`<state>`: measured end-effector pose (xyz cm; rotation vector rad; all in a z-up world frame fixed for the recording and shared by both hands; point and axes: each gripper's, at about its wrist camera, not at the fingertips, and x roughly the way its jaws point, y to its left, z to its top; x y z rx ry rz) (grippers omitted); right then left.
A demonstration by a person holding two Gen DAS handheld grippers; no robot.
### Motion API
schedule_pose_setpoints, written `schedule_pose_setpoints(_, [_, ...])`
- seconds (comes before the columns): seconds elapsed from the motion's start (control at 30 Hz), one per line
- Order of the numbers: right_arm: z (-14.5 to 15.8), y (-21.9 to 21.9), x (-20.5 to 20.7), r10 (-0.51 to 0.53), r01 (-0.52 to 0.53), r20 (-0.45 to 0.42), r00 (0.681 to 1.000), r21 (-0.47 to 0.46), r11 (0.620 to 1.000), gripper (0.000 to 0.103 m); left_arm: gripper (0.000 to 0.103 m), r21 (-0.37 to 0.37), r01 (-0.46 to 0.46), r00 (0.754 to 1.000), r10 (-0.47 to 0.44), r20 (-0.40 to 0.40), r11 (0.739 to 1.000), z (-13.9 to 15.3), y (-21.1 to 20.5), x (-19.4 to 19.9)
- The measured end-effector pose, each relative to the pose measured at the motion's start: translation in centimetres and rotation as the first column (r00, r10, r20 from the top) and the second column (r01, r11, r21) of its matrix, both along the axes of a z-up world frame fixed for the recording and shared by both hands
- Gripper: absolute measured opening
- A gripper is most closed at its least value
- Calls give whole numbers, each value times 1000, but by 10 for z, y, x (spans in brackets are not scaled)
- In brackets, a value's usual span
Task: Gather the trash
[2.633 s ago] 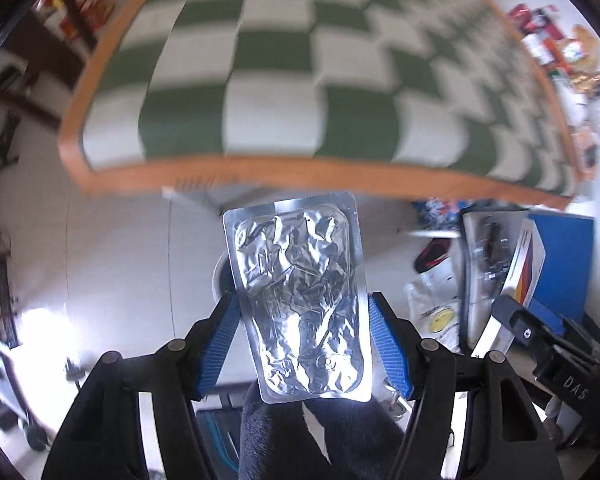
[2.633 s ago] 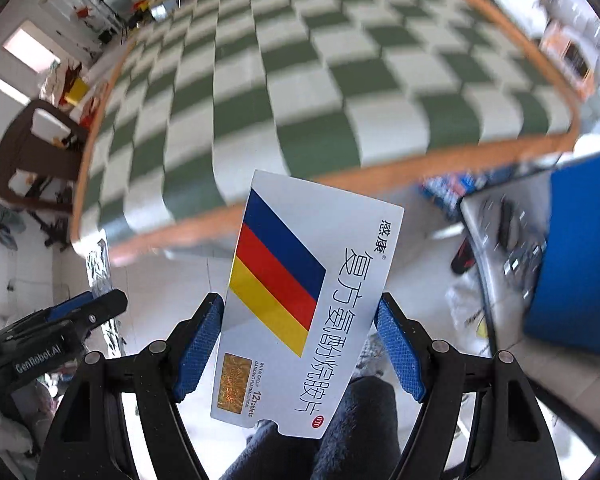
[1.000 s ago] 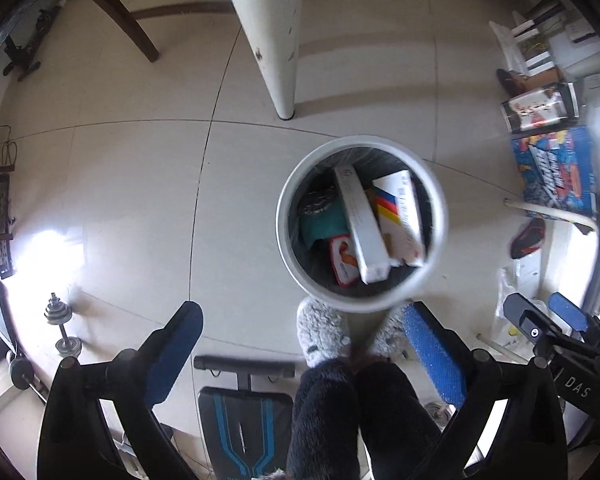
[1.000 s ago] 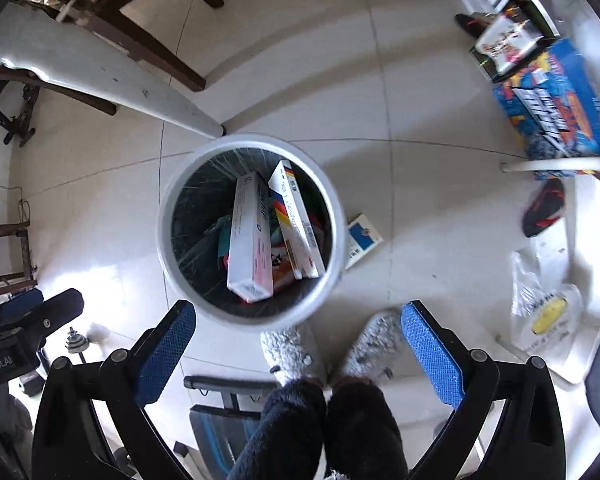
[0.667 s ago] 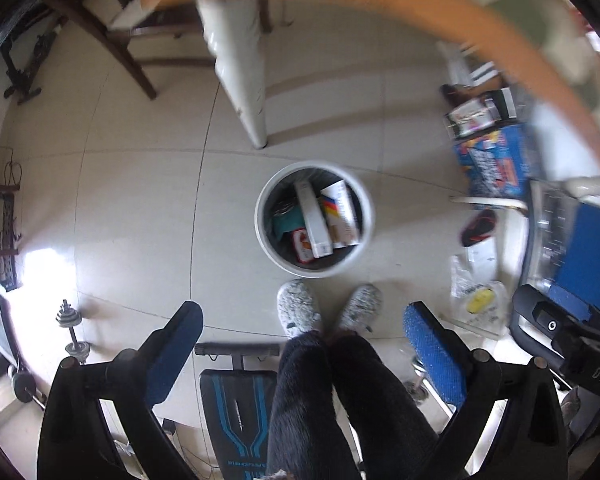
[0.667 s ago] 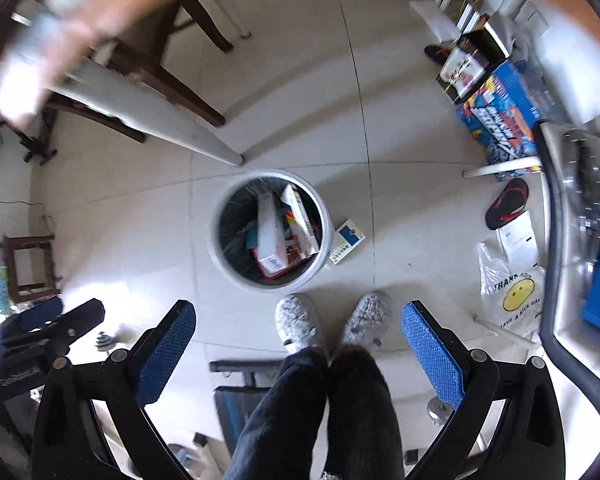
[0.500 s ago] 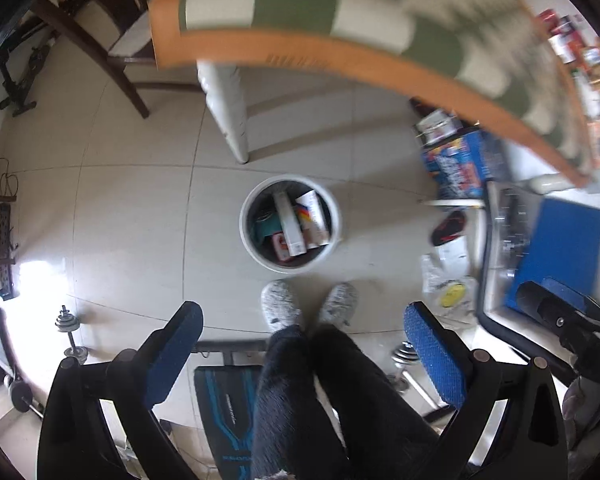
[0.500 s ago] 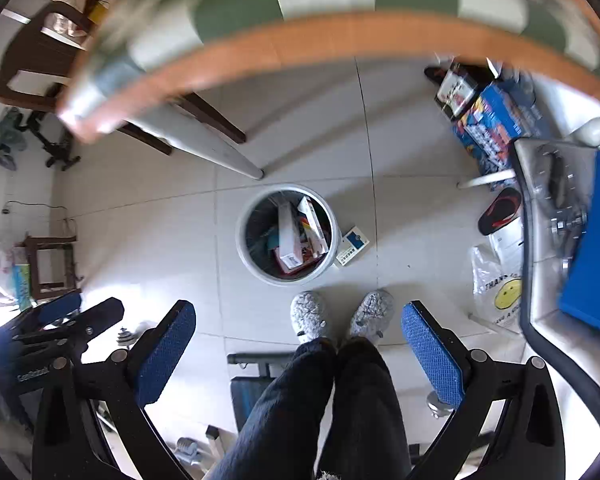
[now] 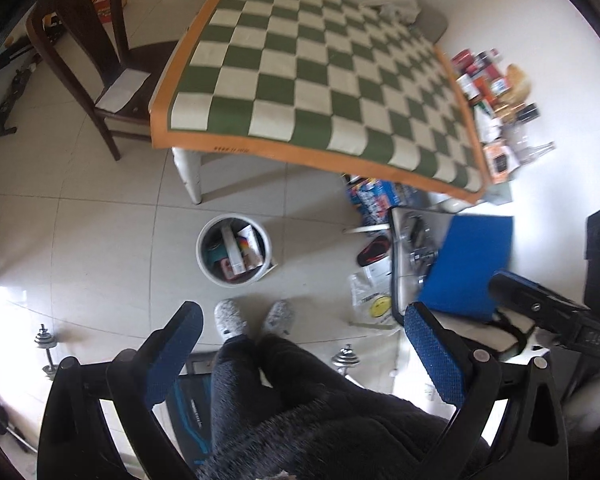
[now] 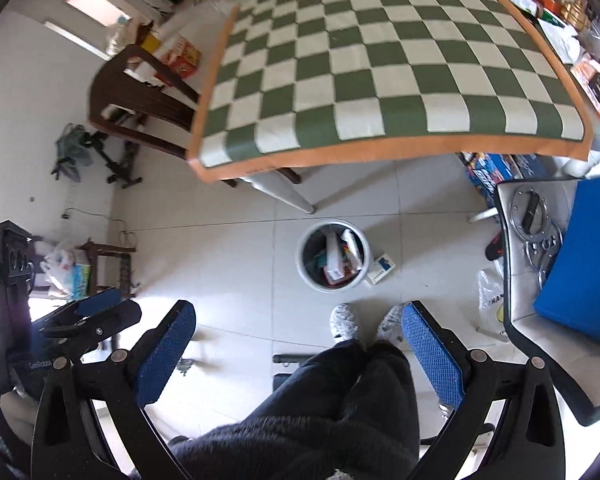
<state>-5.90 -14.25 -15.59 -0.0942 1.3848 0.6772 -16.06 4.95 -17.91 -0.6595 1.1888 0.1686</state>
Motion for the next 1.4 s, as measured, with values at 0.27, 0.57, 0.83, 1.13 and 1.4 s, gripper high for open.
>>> schedule_pose_setpoints(0.27, [42,-4,-22,65,-65,-12,998,40,997,103,103,-38,-4,999,6,53,999,31,-9,-15])
schedule_pose_setpoints(0.57, [52,-3,-23,111,-110,-30,993,36,993,103,103,-66,-32,998,35,52,997,37,-12,-27])
schedule_pose_setpoints(0.83, [51,0,-24,129,-128,-38,991,41,991,103,103,-56,-45,996,49,70,997,47,-14,-28])
schedule_pose_setpoints(1.13, [51,0,-24,135,-133,-40,990,41,990,103,103,-61,-49,996,54,77,997,48,-17,-28])
schedule_pose_setpoints(1.4, [50,1,-26,140,-139,-46,989,39,990,103,103,-57,-51,996,56,76,997,49,-17,-27])
